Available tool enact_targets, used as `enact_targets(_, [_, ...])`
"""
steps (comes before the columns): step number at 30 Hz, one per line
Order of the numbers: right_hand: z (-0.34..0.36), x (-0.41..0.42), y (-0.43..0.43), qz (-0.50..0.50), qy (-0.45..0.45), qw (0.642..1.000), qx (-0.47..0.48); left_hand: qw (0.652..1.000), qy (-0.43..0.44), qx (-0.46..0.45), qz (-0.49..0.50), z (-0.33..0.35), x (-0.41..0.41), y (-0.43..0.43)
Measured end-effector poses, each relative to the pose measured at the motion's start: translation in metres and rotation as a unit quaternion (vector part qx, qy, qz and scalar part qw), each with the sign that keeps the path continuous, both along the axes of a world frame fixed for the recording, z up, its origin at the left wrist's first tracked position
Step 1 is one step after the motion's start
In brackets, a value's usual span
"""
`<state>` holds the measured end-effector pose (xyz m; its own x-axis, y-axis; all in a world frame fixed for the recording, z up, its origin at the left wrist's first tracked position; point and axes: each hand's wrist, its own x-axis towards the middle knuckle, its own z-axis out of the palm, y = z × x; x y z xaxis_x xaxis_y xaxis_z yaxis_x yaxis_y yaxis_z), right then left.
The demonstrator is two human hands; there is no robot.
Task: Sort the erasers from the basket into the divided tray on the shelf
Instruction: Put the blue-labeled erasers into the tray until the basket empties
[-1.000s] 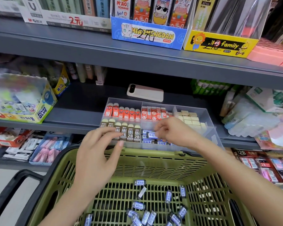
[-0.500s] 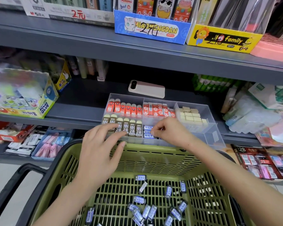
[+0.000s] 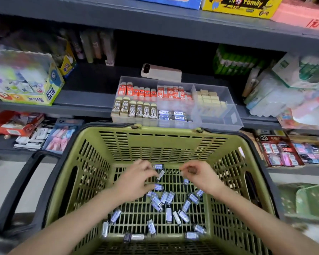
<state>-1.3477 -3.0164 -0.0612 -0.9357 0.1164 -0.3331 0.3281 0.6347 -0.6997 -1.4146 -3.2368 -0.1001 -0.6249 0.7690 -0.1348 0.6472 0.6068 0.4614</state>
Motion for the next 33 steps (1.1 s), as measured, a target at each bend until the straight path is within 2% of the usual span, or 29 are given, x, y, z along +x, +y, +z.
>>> enact_targets(2, [-0.031, 0.01, -0.004, 0.061, -0.071, 0.994, 0.063, 0.995, -0.049, -0.075, -0.052, -0.028, 0.005, 0.005])
enact_targets(5, [-0.065, 0.018, -0.014, 0.151, -0.08, 0.975, 0.14, 0.984, -0.057, -0.133, -0.1, -0.059, 0.014, 0.008])
enact_targets(10, [-0.097, 0.021, -0.016, 0.25, -0.058, 0.951, 0.174, 0.973, 0.034, -0.175, -0.148, -0.081, 0.024, 0.012])
enact_targets(13, [-0.109, 0.023, -0.017, 0.282, -0.051, 0.937, 0.202, 0.973, 0.064, -0.159, -0.153, -0.088, 0.029, 0.011])
enact_targets(18, [-0.117, 0.019, -0.012, 0.284, -0.038, 0.933, 0.219, 0.985, 0.039, -0.112, -0.124, -0.092, 0.028, 0.009])
enact_targets(23, [-0.119, 0.019, -0.004, 0.251, -0.023, 0.93, 0.267, 0.996, -0.013, -0.085, -0.034, -0.096, 0.025, 0.006])
enact_targets(25, [-0.115, 0.019, -0.006, 0.221, -0.027, 0.942, 0.252, 0.998, -0.046, -0.05, 0.0, -0.094, 0.027, 0.009])
enact_targets(27, [-0.105, 0.017, -0.01, 0.154, -0.041, 0.969, 0.188, 0.991, -0.116, -0.006, 0.073, -0.086, 0.028, 0.012])
enact_targets(29, [-0.091, 0.014, -0.014, 0.058, -0.057, 0.994, 0.07, 0.956, -0.233, 0.069, 0.164, -0.073, 0.028, 0.015])
enact_targets(30, [-0.083, 0.012, -0.015, 0.014, -0.056, 0.998, 0.007, 0.921, -0.305, 0.115, 0.215, -0.065, 0.028, 0.016])
enact_targets(31, [-0.072, 0.01, -0.017, -0.024, -0.05, 0.997, -0.056, 0.865, -0.387, 0.166, 0.271, -0.056, 0.027, 0.017])
enact_targets(32, [-0.06, 0.008, -0.018, -0.055, -0.039, 0.991, -0.116, 0.785, -0.477, 0.224, 0.326, -0.047, 0.025, 0.018])
enact_targets(33, [-0.046, 0.005, -0.02, -0.079, -0.029, 0.981, -0.174, 0.688, -0.559, 0.279, 0.369, -0.038, 0.024, 0.019])
